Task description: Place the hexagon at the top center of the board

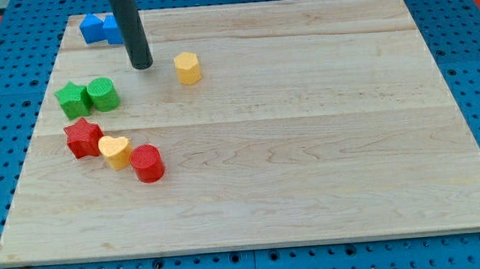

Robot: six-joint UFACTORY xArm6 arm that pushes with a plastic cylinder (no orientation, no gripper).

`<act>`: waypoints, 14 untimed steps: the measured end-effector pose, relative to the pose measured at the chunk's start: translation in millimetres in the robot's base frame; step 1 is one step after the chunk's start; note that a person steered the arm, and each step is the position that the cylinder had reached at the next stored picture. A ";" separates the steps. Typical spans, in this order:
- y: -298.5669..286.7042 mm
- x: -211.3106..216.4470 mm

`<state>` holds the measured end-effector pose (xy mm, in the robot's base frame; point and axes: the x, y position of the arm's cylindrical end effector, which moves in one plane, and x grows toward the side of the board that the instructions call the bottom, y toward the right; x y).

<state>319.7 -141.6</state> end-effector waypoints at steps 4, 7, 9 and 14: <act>84.9 -0.1; 55.6 63.6; 149.5 27.4; 111.8 -31.7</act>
<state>288.1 -29.8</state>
